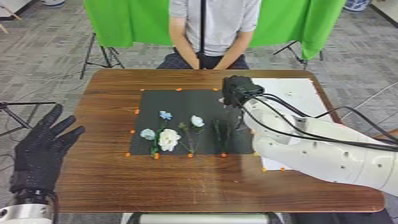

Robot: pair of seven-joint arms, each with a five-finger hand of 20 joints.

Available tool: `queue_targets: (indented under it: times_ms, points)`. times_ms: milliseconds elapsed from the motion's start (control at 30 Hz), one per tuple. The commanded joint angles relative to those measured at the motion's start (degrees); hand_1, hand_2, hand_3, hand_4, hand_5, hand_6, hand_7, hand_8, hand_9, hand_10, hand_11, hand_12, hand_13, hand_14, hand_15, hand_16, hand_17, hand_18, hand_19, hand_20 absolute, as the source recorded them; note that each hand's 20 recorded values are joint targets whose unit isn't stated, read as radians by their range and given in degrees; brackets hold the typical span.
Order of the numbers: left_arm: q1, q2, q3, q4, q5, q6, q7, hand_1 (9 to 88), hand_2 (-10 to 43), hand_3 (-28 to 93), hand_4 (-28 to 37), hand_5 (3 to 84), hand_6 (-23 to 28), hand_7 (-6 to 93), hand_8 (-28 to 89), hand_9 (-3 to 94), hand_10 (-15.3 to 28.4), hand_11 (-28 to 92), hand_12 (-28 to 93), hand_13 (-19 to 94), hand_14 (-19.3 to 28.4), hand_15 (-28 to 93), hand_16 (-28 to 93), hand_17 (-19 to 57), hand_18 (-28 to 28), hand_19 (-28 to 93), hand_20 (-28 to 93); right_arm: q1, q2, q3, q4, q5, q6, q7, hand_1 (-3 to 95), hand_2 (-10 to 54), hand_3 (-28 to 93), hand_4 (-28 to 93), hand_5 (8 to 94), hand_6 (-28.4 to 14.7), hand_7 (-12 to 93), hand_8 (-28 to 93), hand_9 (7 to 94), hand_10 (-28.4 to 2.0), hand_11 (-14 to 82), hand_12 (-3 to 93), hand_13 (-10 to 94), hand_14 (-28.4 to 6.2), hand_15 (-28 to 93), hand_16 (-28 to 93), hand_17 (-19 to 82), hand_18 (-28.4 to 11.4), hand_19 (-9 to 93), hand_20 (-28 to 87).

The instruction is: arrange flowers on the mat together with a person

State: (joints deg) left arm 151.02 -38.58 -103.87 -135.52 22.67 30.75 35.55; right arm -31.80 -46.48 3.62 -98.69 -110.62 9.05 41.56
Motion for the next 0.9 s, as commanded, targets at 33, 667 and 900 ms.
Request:
queue_targets:
  times_ms: [33, 667, 900]
  points:
    - [1.59, 1.94, 0.27, 0.27, -2.47, 0.42, 2.15, 18.6, 8.2, 75, -28.3, 29.9, 4.2, 10.5, -9, 28.4, 14.3, 17, 13, 20, 21.6, 45, -5, -10.0, 17.6, 37, 17, 0.45, -0.69, -2.82, -0.96, -0.74, -2.15, -0.88, 57.7, -9.5, 68, -28, 77.5, 2.9, 27, -2, 90.1, -6.3, 14.8, 37.1, 79, -3.0, 52, 24, 34, -15.5, 83, 1]
    - [1.41, 2.72, 0.51, 0.35, -2.93, 0.55, 2.27, 19.1, 8.2, 75, -28.1, 29.9, 4.3, 10.5, -8, 28.5, 14.3, 18, 13, 20, 21.6, 45, -5, -9.9, 17.6, 37, 17, -0.19, -0.17, -2.34, -1.85, 1.25, -5.75, -0.97, 49.8, -9.5, 71, -28, 63.1, 1.3, 19, -12, 78.6, -9.0, 17.7, 31.1, 74, -5.1, 55, 21, 31, -16.3, 82, 0]
    - [1.77, 3.13, 0.68, 0.22, -3.61, 0.87, 2.79, 19.4, 8.2, 75, -27.8, 29.9, 4.2, 10.6, -9, 28.5, 14.3, 18, 12, 20, 21.6, 45, -5, -9.9, 17.6, 37, 17, -1.08, 0.90, 0.04, -3.48, 1.61, -6.54, -0.62, 46.0, -9.5, 74, -28, 60.9, 0.7, 19, -14, 74.8, -10.4, 23.3, 25.5, 72, -6.4, 57, 16, 30, -16.8, 82, 0]
